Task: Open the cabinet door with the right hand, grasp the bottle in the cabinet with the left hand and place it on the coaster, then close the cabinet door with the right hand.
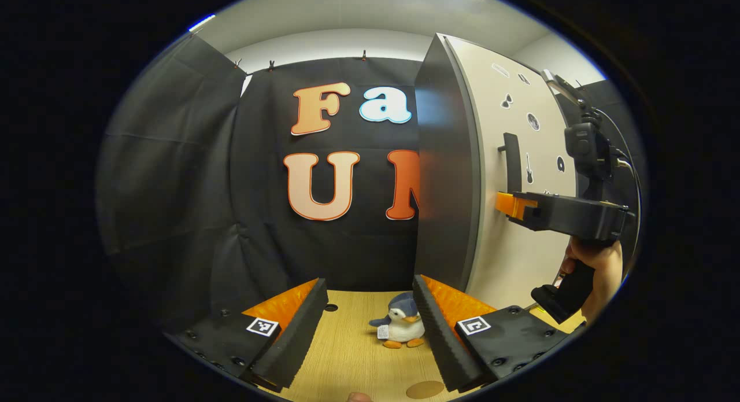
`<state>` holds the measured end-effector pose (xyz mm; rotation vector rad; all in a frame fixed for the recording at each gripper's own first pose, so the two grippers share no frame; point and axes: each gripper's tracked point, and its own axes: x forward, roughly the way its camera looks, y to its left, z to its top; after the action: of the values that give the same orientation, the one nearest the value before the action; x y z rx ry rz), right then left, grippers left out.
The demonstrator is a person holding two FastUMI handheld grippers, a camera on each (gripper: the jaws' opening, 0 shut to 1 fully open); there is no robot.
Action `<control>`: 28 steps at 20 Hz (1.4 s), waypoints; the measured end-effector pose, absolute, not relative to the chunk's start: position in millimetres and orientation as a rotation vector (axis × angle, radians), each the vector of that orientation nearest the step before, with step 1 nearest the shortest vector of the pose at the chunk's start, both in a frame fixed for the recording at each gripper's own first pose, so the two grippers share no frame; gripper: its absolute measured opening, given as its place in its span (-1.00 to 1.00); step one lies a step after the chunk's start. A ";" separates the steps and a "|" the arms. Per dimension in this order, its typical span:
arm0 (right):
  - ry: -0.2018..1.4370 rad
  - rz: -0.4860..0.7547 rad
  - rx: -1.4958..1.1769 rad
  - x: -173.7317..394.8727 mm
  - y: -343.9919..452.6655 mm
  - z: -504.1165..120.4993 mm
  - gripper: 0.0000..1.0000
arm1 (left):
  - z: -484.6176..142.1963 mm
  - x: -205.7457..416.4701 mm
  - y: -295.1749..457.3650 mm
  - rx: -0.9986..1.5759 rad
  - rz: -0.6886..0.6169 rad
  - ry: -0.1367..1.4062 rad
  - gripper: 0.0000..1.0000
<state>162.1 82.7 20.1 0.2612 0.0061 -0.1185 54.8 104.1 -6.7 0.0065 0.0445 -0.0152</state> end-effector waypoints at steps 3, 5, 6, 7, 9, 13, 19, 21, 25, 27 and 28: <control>-0.002 -0.123 0.267 141.2 82.1 27.6 -0.70 | -4.2 60.4 109.2 0.004 -0.013 0.044 0.99; 0.005 -0.109 0.265 126.9 81.4 32.5 -0.70 | -4.0 56.5 106.2 -0.014 -0.018 0.044 0.99; 0.009 -0.097 0.266 119.3 80.5 34.2 -0.70 | -3.8 51.9 104.0 -0.019 -0.016 0.039 0.94; 0.015 -0.084 0.269 111.7 78.5 36.4 -0.69 | -2.5 46.9 101.7 -0.016 -0.016 0.034 0.93; 0.018 -0.063 0.272 97.6 74.0 39.9 -0.69 | 0.4 43.5 94.0 -0.008 -0.021 0.022 0.93; 0.026 -0.008 0.293 68.6 55.6 43.0 -0.69 | 13.7 42.2 70.5 -0.004 -0.029 -0.008 0.91; 0.046 0.171 0.320 42.4 27.7 40.7 -0.69 | 17.2 24.2 9.2 -0.030 -0.054 -0.017 0.89; 0.042 0.241 0.295 36.4 21.7 40.1 -0.70 | 21.2 18.0 -17.0 -0.042 -0.073 -0.024 0.89; 0.048 0.333 0.324 25.1 6.6 38.2 -0.65 | 25.2 10.7 -62.6 -0.034 -0.097 -0.029 0.89; 0.055 0.355 0.352 20.4 -2.0 36.0 -0.65 | 26.2 5.5 -81.4 -0.025 -0.102 -0.032 0.89; 0.062 0.360 0.369 18.3 -7.0 34.2 -0.66 | 26.5 2.7 -90.3 -0.021 -0.104 -0.033 0.88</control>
<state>18.3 -7.0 34.2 0.3689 0.0618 0.3603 2.7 -90.3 26.5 -0.0205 -0.0333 -0.1038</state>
